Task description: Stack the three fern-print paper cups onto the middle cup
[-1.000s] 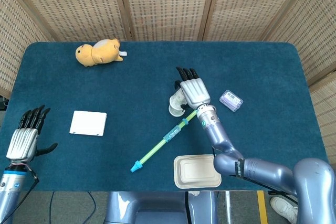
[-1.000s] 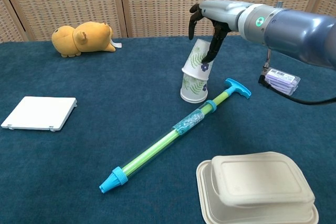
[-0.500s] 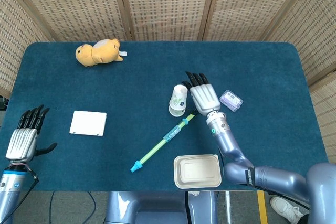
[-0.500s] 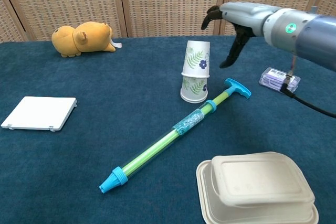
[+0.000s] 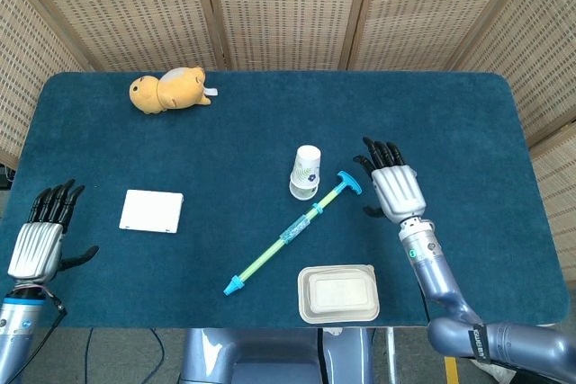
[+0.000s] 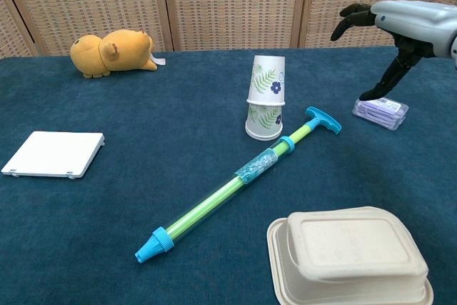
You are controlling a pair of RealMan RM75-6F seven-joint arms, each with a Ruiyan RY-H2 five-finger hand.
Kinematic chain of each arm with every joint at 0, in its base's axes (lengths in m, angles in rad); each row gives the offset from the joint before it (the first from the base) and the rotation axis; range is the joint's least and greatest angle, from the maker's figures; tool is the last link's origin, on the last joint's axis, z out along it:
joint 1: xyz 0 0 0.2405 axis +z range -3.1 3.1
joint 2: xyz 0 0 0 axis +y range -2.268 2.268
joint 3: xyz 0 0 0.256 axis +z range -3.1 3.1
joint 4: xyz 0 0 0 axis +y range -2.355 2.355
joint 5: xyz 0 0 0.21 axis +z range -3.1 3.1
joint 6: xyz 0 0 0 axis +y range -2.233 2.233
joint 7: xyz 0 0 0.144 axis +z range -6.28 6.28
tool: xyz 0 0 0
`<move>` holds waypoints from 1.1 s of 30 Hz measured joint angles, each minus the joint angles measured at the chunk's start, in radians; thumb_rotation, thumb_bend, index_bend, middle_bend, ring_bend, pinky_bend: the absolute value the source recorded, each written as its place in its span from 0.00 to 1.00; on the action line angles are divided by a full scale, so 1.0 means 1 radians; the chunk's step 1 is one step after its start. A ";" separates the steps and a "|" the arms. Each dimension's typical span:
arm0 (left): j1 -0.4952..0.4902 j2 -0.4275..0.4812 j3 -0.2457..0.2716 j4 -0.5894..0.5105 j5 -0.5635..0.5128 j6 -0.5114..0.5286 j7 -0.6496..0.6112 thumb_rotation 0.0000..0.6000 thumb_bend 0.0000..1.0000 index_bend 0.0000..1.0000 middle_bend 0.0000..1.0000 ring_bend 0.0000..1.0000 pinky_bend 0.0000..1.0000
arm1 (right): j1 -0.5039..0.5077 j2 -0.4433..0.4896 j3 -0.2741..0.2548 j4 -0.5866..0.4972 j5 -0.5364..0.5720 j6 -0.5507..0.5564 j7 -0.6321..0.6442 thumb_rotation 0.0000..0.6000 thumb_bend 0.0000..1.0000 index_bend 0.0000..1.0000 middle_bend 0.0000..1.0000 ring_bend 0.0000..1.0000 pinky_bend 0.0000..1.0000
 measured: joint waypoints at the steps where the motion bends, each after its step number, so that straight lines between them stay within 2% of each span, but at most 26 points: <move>1: 0.001 0.001 0.000 0.000 0.001 0.001 -0.001 1.00 0.20 0.00 0.00 0.00 0.02 | 0.002 -0.002 0.002 -0.002 0.001 -0.003 -0.004 1.00 0.21 0.24 0.00 0.00 0.00; 10: 0.001 0.004 -0.005 0.009 -0.010 -0.008 -0.016 1.00 0.20 0.00 0.00 0.00 0.02 | 0.057 -0.054 0.044 0.011 0.044 -0.053 -0.065 1.00 0.21 0.23 0.00 0.00 0.00; 17: 0.001 0.003 -0.003 0.014 -0.008 -0.013 -0.019 1.00 0.20 0.00 0.00 0.00 0.02 | 0.110 -0.098 0.081 0.065 0.098 -0.100 -0.103 1.00 0.21 0.21 0.00 0.00 0.00; 33: -0.009 -0.001 0.008 0.017 -0.001 -0.045 -0.026 1.00 0.20 0.00 0.00 0.00 0.02 | 0.167 -0.160 0.104 0.174 0.140 -0.177 -0.088 1.00 0.21 0.22 0.00 0.00 0.00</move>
